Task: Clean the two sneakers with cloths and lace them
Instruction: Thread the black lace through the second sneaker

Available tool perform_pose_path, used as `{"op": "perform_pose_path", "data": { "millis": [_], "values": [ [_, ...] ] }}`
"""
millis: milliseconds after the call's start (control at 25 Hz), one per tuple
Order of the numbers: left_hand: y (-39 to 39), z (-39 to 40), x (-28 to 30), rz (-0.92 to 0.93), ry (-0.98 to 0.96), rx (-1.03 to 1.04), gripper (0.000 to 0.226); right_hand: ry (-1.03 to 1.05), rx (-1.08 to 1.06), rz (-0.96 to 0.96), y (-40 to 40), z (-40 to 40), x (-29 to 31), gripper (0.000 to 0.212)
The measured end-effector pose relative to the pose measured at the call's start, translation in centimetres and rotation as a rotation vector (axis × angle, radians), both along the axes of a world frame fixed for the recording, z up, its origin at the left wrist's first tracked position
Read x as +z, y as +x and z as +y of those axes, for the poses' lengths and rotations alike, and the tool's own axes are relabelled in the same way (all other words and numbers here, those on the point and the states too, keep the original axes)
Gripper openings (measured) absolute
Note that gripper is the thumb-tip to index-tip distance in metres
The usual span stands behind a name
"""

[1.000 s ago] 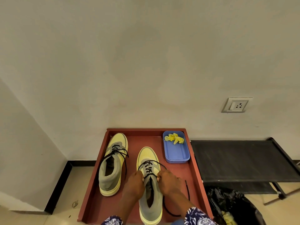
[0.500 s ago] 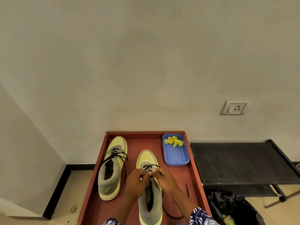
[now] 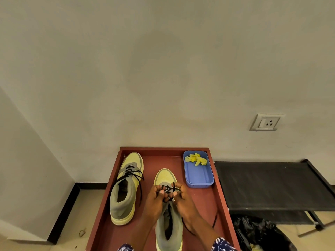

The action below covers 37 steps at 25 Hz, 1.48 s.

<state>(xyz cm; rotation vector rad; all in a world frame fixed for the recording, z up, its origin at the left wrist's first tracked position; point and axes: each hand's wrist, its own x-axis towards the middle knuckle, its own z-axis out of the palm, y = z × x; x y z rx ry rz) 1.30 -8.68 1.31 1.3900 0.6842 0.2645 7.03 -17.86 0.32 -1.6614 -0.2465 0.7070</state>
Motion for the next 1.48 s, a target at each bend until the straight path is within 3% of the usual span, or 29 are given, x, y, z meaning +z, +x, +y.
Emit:
{"op": "perform_pose_path", "data": {
  "millis": [280, 400, 560, 800, 1480],
  "values": [
    [0.0, 0.6, -0.7, 0.041, 0.031, -0.039, 0.036, -0.018, 0.087, -0.089, 0.0, 0.3, -0.2, 0.048],
    [0.1, 0.8, -0.8, 0.055, 0.004, 0.023, 0.032, -0.005, 0.109, -0.104, -0.2, 0.5, -0.2, 0.052],
    [0.1, 1.0, -1.1, 0.095, -0.113, 0.154, 0.012, -0.017, 0.117, -0.071, 0.2, 0.0, -0.1, 0.035],
    [-0.2, 1.0, -1.2, 0.083, -0.176, 0.07, 0.009, -0.007, 0.072, 0.063, 1.2, -0.7, -0.7, 0.017],
    [-0.6, 0.7, 0.0, 0.017, -0.334, -0.021, 0.015, -0.033, 0.142, 0.168, 2.0, -0.5, -0.8, 0.012]
  ]
}}
